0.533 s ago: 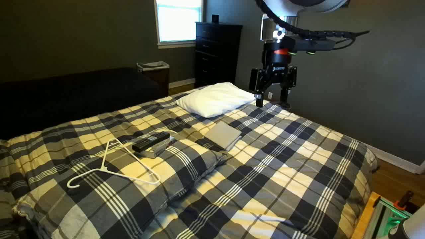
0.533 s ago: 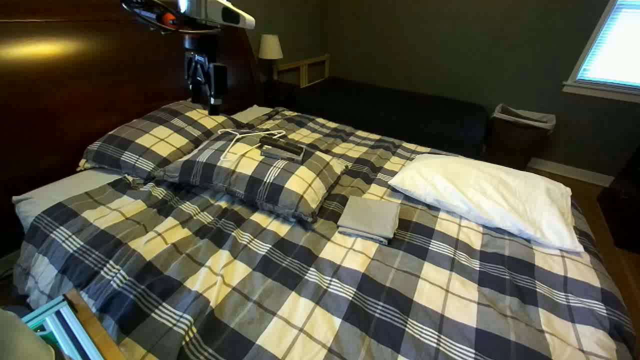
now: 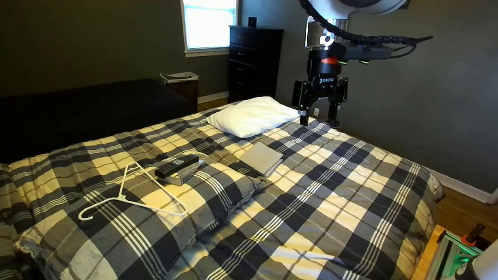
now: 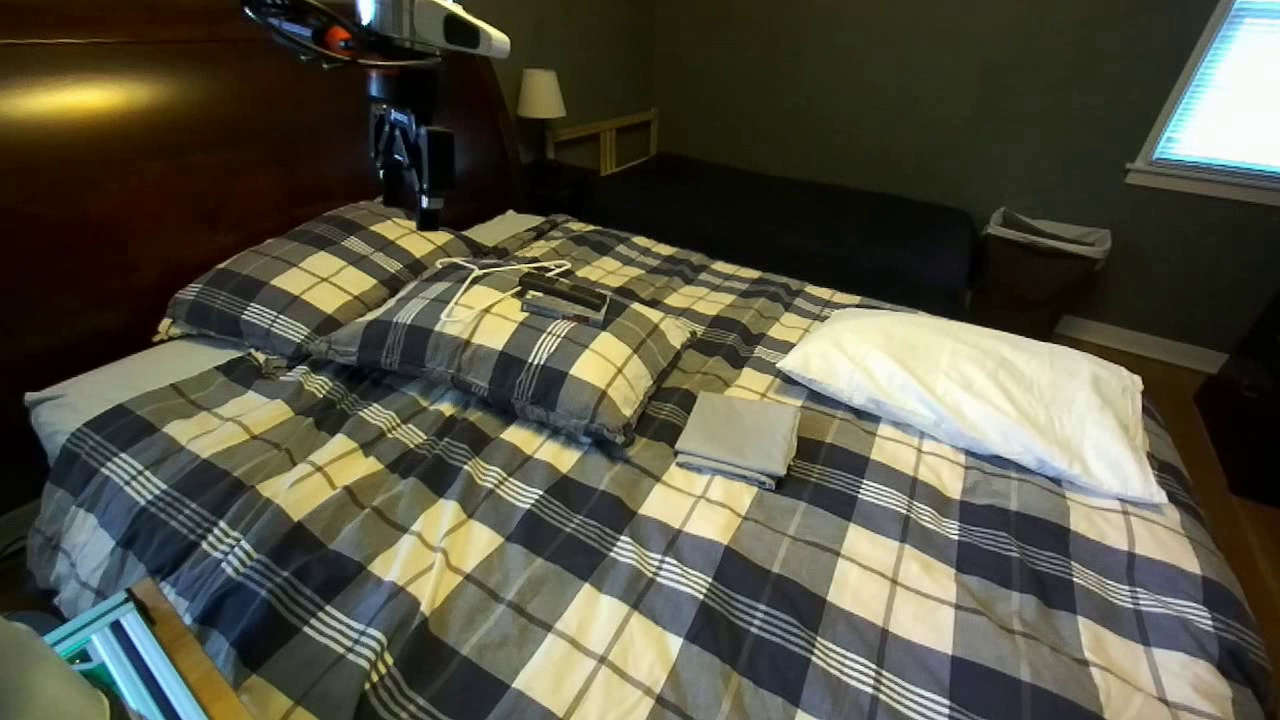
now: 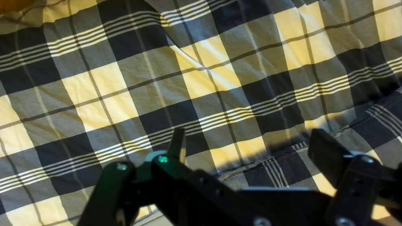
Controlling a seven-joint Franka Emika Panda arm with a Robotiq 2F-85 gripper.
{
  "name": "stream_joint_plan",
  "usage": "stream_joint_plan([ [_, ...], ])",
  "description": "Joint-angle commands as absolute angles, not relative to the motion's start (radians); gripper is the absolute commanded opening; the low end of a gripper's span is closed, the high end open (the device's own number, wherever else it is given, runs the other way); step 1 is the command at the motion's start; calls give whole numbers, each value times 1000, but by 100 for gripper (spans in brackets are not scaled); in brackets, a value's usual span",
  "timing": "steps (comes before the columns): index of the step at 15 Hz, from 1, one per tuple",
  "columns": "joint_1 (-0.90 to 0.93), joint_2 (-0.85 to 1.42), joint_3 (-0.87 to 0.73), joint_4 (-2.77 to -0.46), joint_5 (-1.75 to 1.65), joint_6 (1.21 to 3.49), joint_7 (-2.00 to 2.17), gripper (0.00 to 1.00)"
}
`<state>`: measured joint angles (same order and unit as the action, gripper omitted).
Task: Slide the pillow diagonally to the right of the the bed by pulling the bottom right corner of the pillow
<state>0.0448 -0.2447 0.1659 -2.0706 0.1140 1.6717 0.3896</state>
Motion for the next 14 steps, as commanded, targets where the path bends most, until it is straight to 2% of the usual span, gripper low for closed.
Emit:
stream_joint_plan([
  [1, 54, -244, 157, -2068, 112, 1669, 392, 100],
  [5, 31, -202, 111, -2051, 175, 1698, 368, 100],
  [8, 2, -137, 12, -2061, 291, 1760, 170, 100],
  [14, -44, 212, -58, -1913, 526, 1719, 31, 100],
])
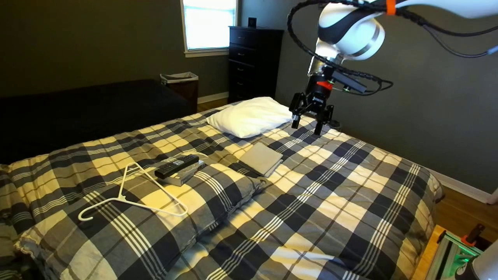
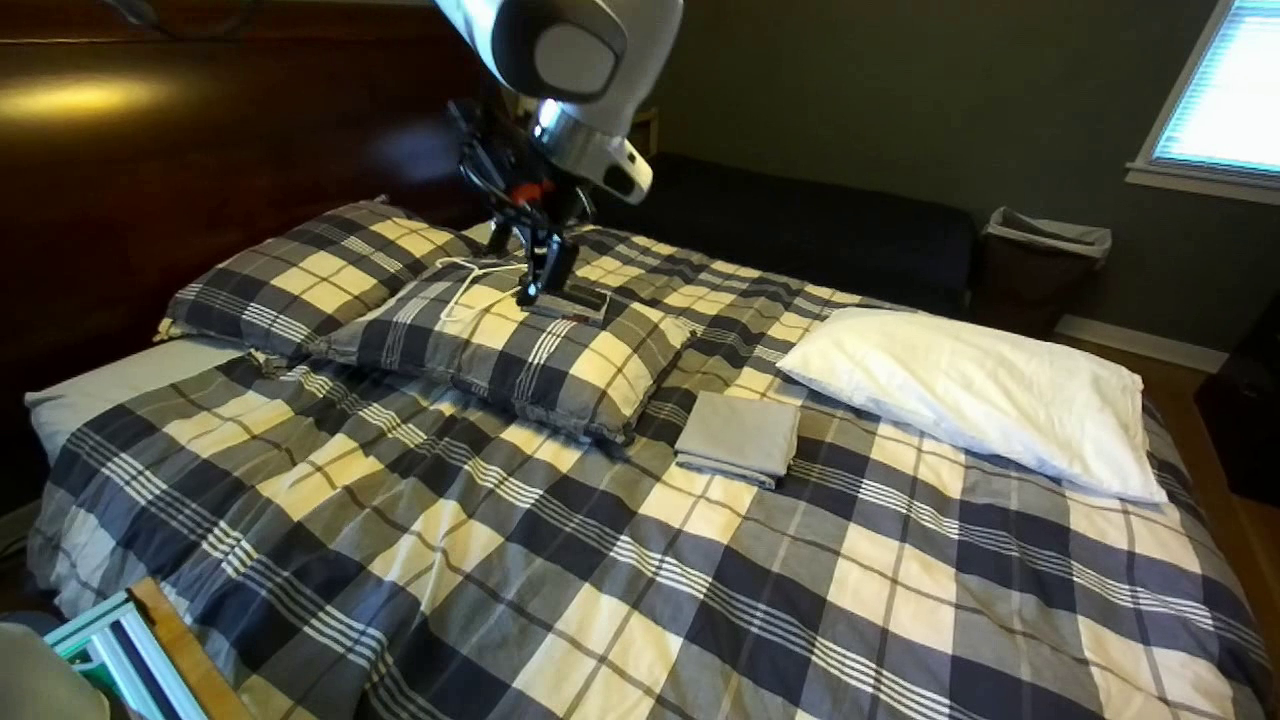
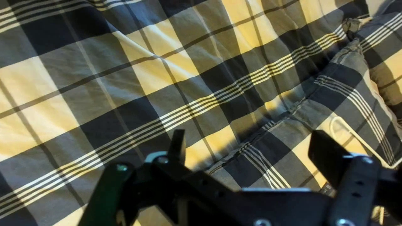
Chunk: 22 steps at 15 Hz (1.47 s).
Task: Slide the pillow diagonally to the right of the the bed by pulling the bottom right corner of the pillow
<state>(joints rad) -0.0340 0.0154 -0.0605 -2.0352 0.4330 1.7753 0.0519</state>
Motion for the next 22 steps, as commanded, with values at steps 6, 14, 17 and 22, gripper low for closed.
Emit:
stream_joint_plan([
  [6, -52, 371, -27, -1858, 576, 1712, 29, 100],
  [14, -126, 648, -6, -1619, 824, 1719, 6, 100],
  [17, -170, 804, -8, -1497, 931, 1719, 37, 100],
  [22, -187, 1087, -6, -1247, 996, 1734, 162, 100],
])
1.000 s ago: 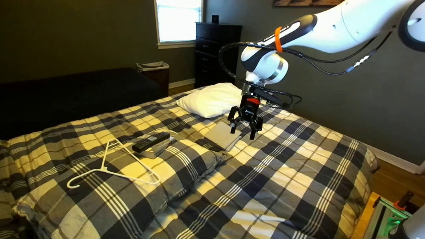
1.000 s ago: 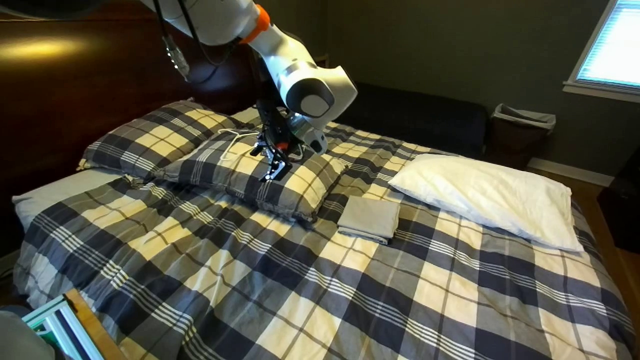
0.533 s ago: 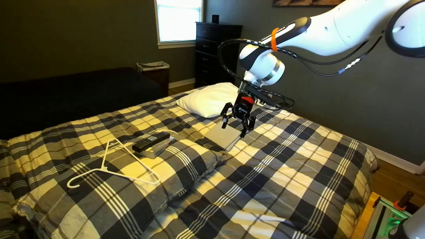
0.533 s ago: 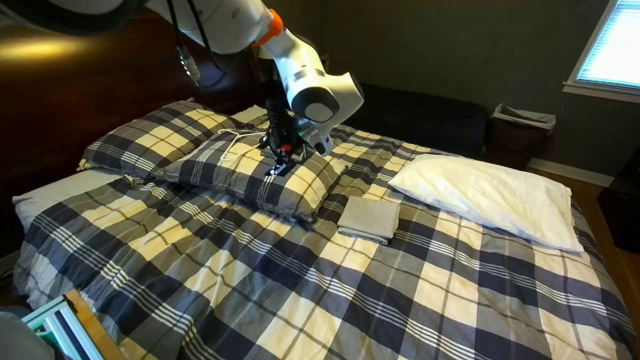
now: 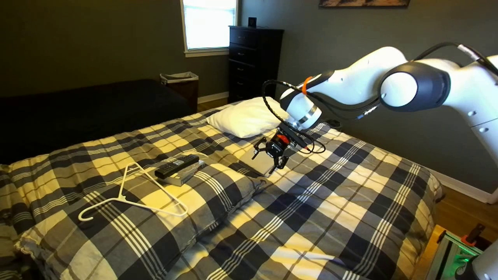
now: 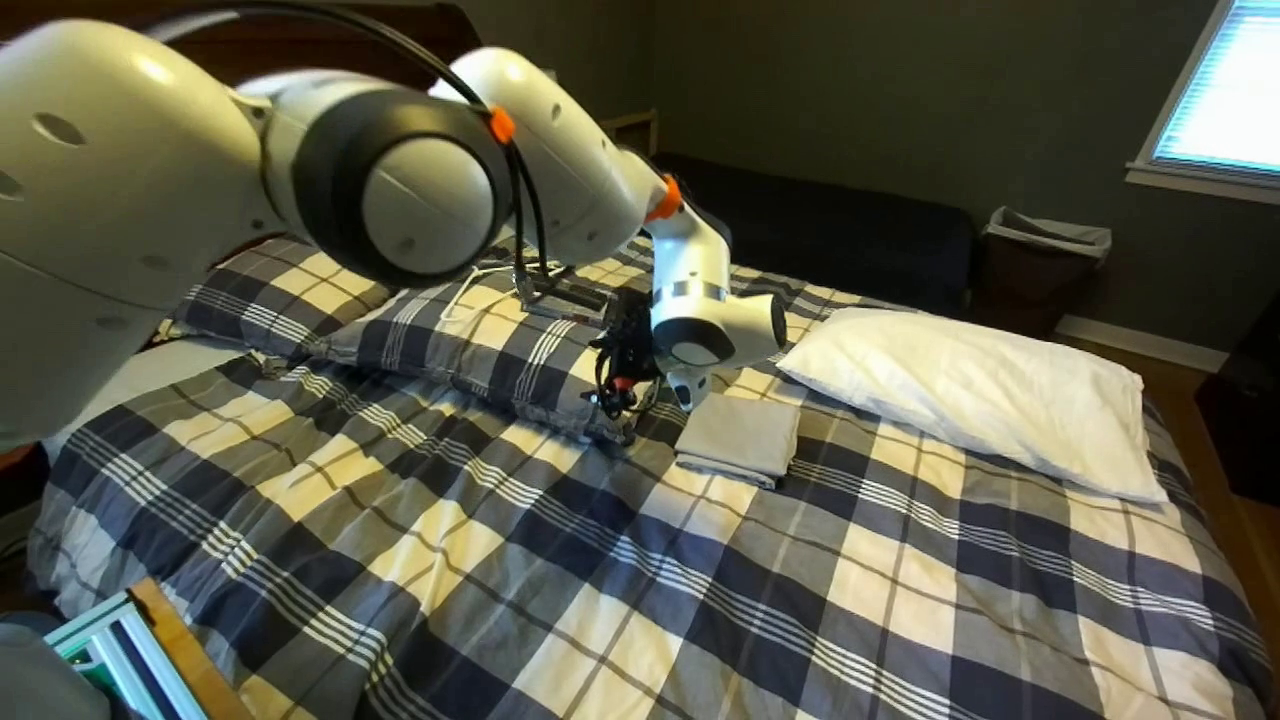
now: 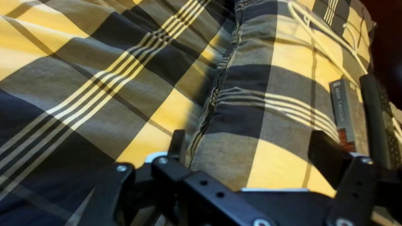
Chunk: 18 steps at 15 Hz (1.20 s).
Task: Slide the pillow diagonally to the right of the the bed by pulling the bottom right corner of the pillow
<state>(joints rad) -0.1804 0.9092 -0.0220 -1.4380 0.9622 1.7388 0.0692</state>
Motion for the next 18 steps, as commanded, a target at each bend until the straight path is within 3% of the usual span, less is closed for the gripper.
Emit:
stream_joint_plan([
  [1, -184, 1137, -2, -1198, 1008, 1750, 187, 100],
  [7, -196, 1289, -17, -1006, 997, 1833, 321, 100],
  [11, -267, 1261, 13, -989, 916, 1637, 252, 100],
  [12, -229, 1259, -8, -1023, 928, 1731, 300, 100],
  [15, -264, 1254, 6, -997, 923, 1654, 270, 100],
  [18, -225, 1230, 12, -1090, 997, 1922, 74, 100],
])
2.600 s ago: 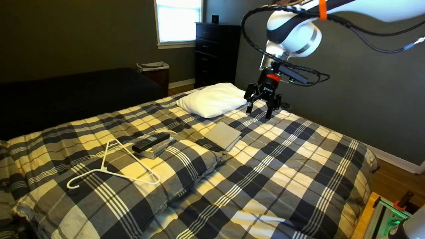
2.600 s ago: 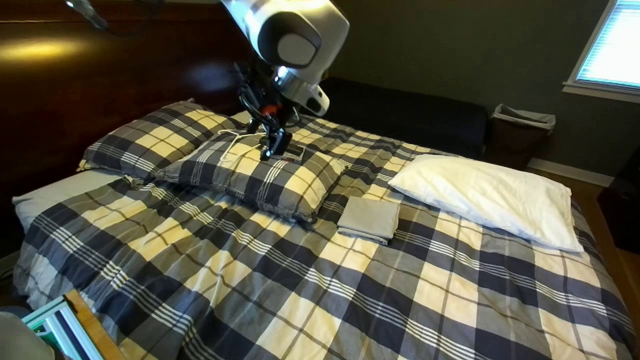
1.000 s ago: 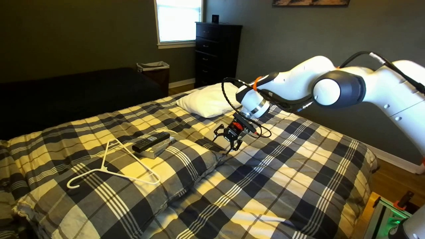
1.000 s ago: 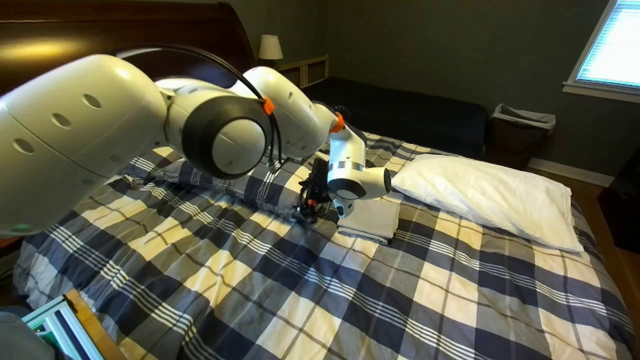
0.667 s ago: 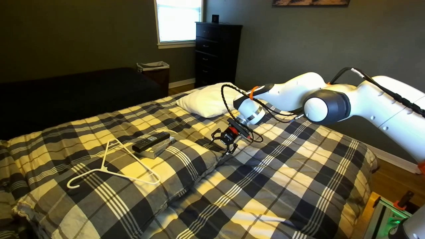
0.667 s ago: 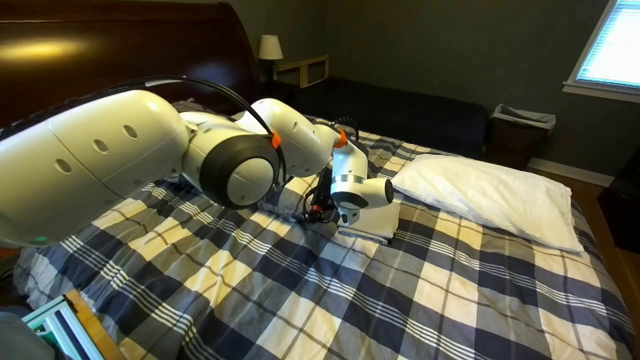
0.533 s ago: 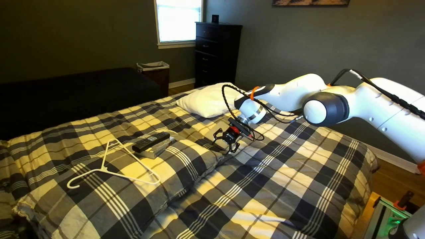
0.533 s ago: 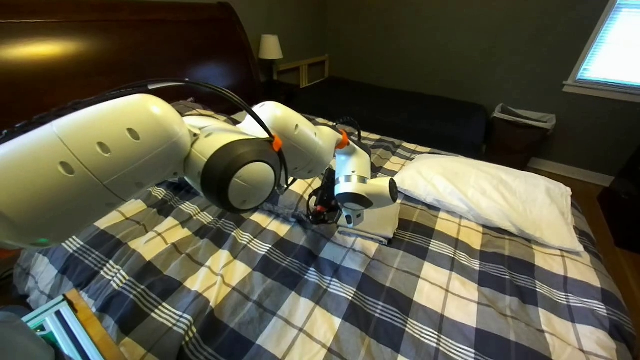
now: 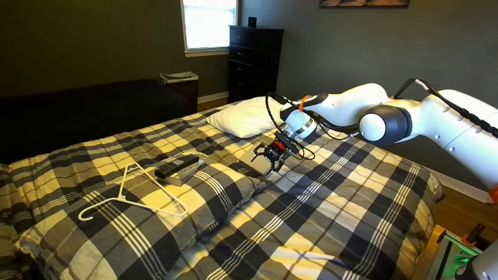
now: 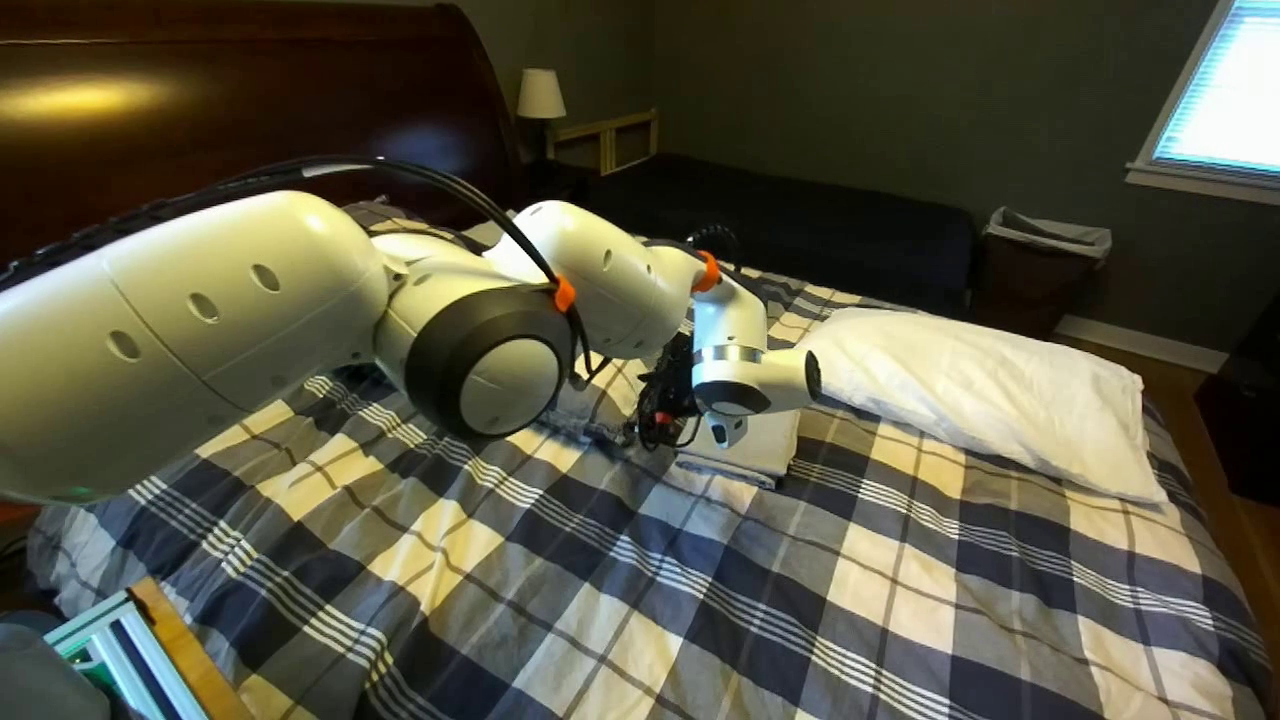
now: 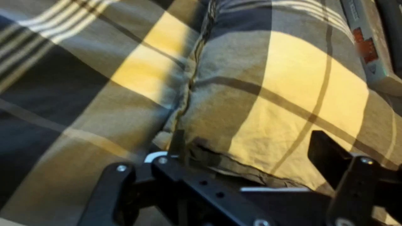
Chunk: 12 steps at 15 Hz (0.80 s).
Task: Slide the pillow diagonally to the right of the the bed by pulling the bottom right corner of the pillow
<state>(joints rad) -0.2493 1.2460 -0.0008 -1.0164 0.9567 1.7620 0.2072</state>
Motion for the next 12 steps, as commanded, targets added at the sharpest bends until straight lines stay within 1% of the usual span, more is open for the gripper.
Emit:
stream_joint_plan([
  [1, -219, 1234, 22, -1104, 1012, 1990, 21, 100],
  [4, -213, 1243, 71, -1158, 1080, 2177, -154, 100],
  [7, -222, 1237, 106, -1215, 1117, 2285, -286, 100],
  [10, -207, 1223, 97, -1271, 1075, 2287, -353, 100],
  [12, -242, 1202, 116, -1320, 1092, 2266, -463, 100],
])
